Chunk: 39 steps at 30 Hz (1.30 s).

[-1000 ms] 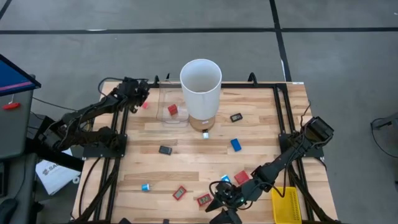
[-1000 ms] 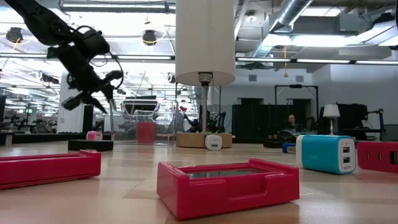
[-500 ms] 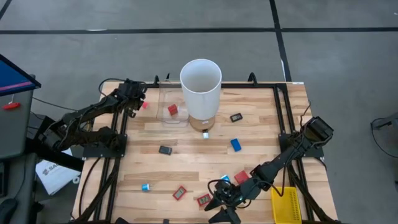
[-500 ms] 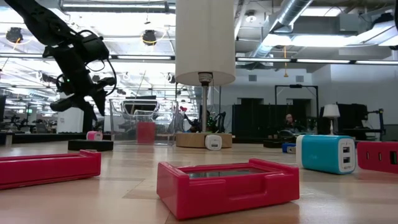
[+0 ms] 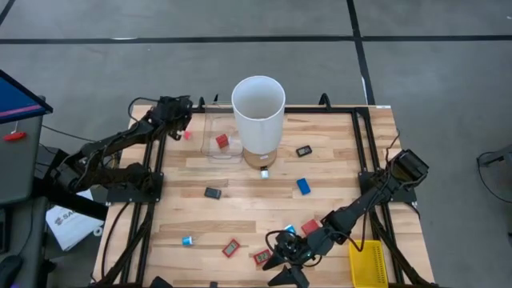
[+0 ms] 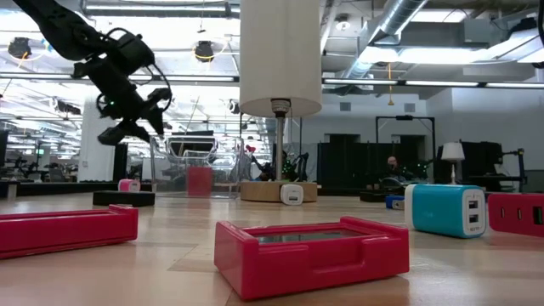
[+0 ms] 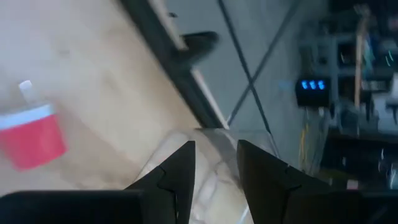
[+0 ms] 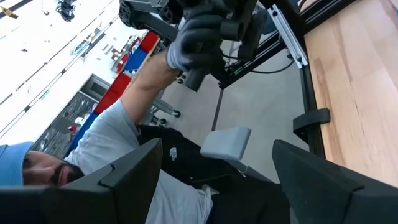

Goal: Pick & Place Office items
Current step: Put the pink charger adapter into the transparent bin

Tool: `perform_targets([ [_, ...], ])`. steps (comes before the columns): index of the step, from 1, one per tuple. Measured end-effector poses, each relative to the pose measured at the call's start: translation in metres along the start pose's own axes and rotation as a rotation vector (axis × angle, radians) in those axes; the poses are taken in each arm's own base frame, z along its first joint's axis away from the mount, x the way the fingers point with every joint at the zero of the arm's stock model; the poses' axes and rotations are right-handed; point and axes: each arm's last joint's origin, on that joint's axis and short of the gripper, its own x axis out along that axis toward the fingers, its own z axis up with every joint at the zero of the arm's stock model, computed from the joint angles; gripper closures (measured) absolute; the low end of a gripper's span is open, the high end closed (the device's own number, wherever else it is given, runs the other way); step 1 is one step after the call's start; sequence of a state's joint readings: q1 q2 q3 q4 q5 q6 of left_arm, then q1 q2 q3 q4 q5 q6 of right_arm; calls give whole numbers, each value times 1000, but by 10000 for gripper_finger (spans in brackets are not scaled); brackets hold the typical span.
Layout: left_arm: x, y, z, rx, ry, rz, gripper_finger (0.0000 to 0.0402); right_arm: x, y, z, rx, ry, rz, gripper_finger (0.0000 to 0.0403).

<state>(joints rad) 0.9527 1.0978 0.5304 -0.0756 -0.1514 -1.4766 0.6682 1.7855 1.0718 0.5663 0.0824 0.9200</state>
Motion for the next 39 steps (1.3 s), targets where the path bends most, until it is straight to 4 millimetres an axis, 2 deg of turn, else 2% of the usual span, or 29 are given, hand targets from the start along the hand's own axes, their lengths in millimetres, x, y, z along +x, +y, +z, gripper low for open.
perform_targets([
  [4,0,0,1,165,-4,-3,286,0,0,0,-4,0,0,106],
  [8,0,-1,1,206,5,-9,286,0,3,-3,-5,-11,-5,106],
  [13,0,-5,0,187,37,-56,286,0,3,-3,-5,-15,1,106],
  [19,0,-1,0,149,29,-16,286,0,1,0,-3,-22,-5,106],
  [24,0,9,1,35,0,88,286,0,1,0,-4,-20,-3,106],
  [29,4,21,1,18,-41,219,286,0,1,0,-3,-16,0,106],
  [39,20,34,-4,-55,-17,335,286,0,0,2,-2,0,12,106],
])
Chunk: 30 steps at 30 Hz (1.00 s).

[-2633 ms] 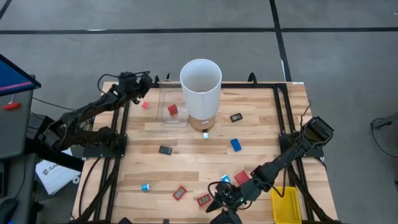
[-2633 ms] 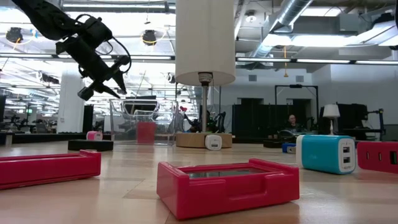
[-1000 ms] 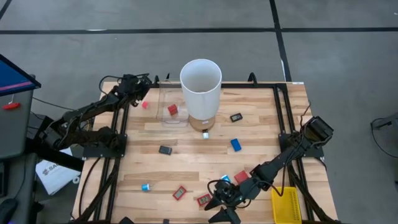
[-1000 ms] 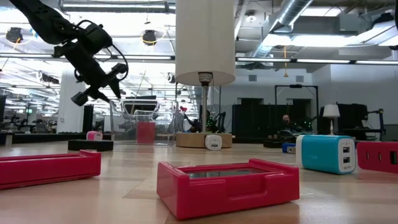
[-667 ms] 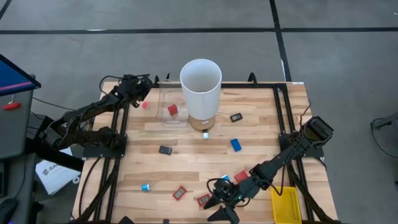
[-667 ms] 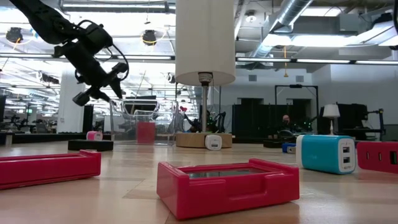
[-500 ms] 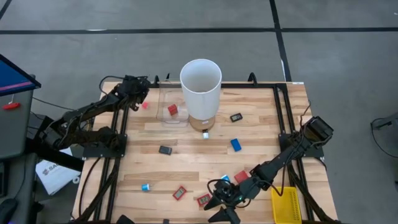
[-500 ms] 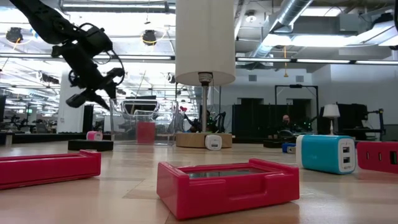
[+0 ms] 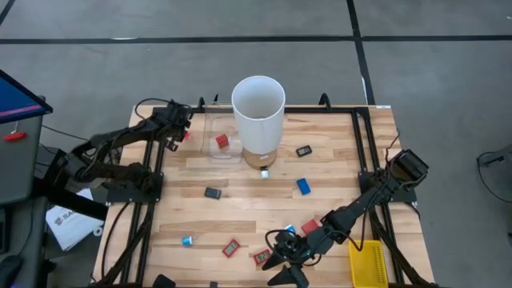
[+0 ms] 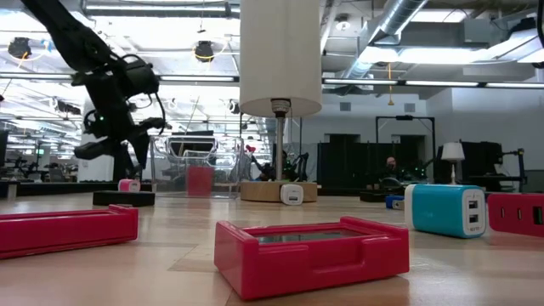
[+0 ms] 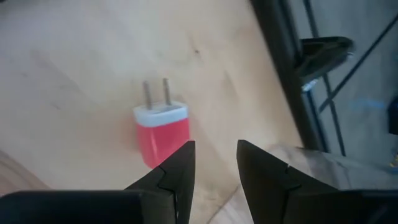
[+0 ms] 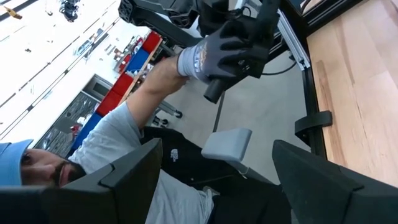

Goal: Pick & Place Office items
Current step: Put the pink charger adapter into the transparent bin

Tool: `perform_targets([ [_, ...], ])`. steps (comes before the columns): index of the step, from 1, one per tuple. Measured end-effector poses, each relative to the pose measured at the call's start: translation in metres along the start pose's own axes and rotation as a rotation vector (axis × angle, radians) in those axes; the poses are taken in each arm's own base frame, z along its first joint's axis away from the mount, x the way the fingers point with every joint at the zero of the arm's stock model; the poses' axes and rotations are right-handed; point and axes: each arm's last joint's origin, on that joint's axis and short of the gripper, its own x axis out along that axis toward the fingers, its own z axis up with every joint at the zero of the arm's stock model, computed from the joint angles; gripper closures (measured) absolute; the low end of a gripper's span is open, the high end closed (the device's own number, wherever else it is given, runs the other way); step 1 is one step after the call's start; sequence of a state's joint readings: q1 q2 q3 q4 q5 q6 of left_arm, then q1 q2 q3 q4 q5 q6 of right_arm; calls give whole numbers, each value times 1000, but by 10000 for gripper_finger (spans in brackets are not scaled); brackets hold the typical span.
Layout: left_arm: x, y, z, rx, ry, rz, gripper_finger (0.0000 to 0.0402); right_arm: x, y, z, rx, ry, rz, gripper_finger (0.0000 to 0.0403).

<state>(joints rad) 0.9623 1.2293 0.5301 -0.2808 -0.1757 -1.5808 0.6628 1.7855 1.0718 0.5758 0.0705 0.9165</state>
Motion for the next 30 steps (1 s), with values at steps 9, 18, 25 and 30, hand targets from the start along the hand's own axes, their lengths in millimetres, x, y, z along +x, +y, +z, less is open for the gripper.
perform_targets([
  [9,3,8,0,-34,-4,125,286,0,-1,1,0,0,-1,106],
  [18,-5,-2,1,-27,-7,158,286,0,-2,3,0,3,1,106],
  [25,-9,6,-8,-11,97,235,278,0,-3,2,-7,10,-3,106],
  [30,-25,4,-26,68,242,173,264,0,-3,2,-11,11,-4,106],
])
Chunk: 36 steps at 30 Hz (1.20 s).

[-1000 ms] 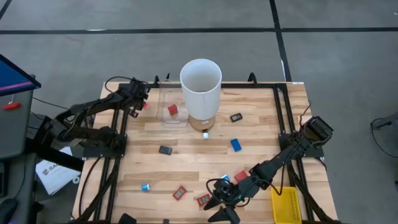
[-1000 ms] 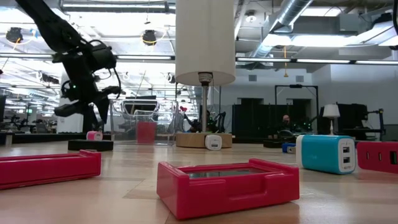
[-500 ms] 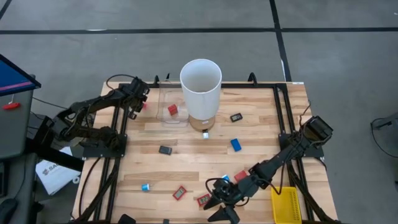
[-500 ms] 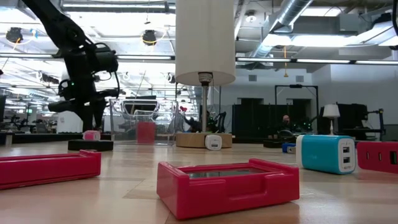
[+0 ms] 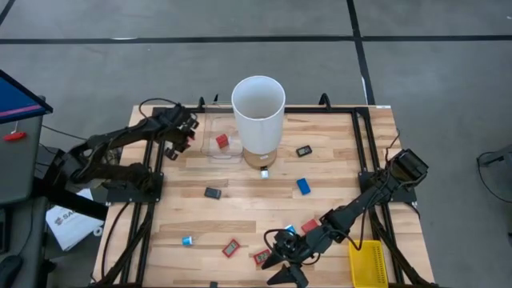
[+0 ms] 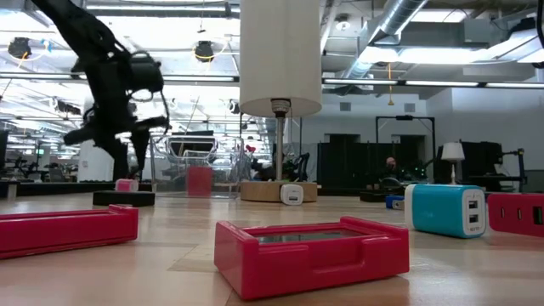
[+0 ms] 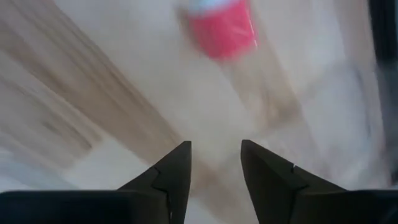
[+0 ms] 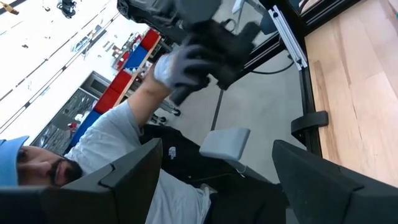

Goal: Pick & Place Office items
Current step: Put the pink charger adapter into the transparent bin

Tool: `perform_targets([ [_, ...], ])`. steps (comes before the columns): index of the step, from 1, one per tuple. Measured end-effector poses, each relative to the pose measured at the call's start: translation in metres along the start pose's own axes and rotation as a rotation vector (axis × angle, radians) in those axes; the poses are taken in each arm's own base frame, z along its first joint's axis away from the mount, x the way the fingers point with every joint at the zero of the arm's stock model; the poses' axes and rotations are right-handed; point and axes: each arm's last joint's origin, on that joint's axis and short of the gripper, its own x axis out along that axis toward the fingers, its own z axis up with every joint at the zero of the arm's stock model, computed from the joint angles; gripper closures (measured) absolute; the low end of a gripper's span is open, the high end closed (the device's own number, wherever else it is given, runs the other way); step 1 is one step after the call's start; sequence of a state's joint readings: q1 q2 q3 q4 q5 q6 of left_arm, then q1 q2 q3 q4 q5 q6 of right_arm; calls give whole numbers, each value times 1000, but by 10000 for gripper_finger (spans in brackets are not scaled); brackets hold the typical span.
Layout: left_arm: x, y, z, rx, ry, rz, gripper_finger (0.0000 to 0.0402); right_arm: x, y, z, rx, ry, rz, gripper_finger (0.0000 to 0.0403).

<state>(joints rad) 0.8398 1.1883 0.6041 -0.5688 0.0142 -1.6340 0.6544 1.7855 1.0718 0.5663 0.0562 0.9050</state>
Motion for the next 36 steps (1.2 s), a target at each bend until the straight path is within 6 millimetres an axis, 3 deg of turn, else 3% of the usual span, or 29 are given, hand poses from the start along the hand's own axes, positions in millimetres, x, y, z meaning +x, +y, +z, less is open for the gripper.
perform_targets([
  [8,-32,8,-43,420,149,-167,258,0,2,-2,-13,-10,-4,106],
  [17,-64,19,-60,530,235,-331,261,0,3,-3,-2,-18,-6,106],
  [19,-66,18,-58,568,153,-369,260,0,4,-5,-14,-14,-3,106],
  [26,-67,15,-49,975,-243,-359,259,-1,8,-10,-31,2,5,106],
  [36,-71,6,-46,1119,-432,-375,257,-1,11,-13,-30,10,11,106],
])
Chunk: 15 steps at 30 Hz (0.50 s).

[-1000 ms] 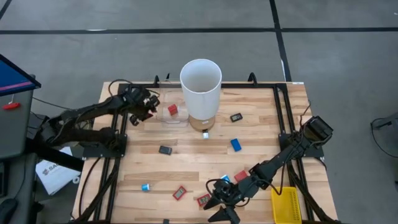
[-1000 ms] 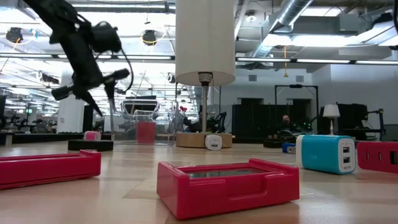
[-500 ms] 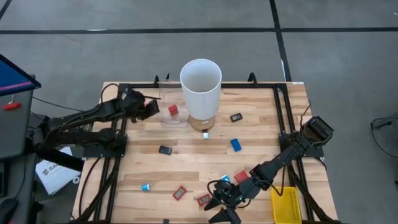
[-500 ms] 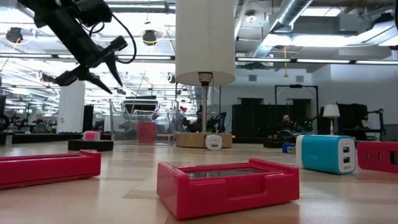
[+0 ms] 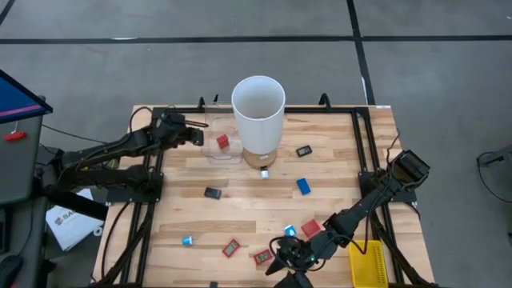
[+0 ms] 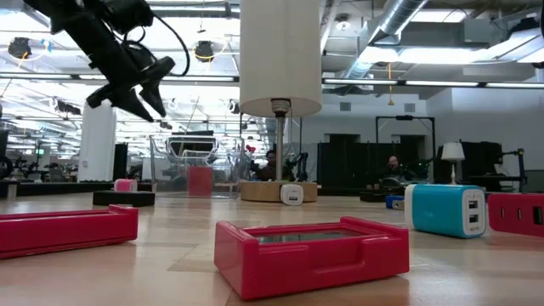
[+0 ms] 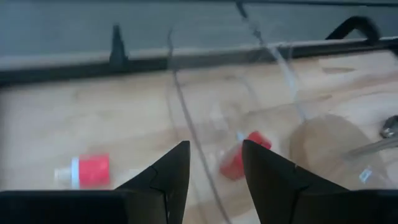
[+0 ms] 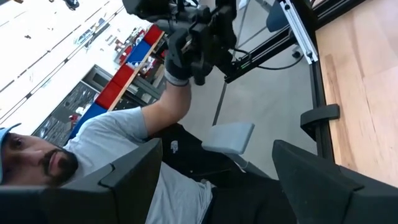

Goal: Pick & Place Office items
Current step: Put the pink charger adapter into the transparent bin

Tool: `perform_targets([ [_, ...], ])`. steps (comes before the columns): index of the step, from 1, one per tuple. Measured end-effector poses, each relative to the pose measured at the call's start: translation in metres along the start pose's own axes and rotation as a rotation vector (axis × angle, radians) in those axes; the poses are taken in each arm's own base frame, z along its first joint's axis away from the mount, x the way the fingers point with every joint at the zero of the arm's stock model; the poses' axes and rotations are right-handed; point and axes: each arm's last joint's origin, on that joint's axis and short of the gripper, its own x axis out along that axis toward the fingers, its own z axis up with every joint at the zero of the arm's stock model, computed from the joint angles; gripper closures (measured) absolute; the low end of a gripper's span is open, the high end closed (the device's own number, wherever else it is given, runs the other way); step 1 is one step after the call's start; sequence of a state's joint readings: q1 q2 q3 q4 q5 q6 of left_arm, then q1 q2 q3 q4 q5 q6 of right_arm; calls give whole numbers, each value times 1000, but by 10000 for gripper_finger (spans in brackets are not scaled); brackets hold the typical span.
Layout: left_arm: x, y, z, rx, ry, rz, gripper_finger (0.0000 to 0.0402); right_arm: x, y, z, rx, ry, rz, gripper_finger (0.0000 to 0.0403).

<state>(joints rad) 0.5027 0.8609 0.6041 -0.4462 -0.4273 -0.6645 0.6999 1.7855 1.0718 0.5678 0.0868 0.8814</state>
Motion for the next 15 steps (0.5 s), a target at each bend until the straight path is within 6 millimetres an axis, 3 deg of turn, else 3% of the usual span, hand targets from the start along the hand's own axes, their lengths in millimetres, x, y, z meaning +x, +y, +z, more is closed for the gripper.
perform_targets([
  [4,0,2,8,146,-128,114,254,0,-2,2,0,-3,-9,106],
  [8,4,5,8,299,-139,225,253,0,-2,1,0,1,-12,106],
  [15,19,7,9,684,110,133,263,0,-4,4,2,-4,-17,106],
])
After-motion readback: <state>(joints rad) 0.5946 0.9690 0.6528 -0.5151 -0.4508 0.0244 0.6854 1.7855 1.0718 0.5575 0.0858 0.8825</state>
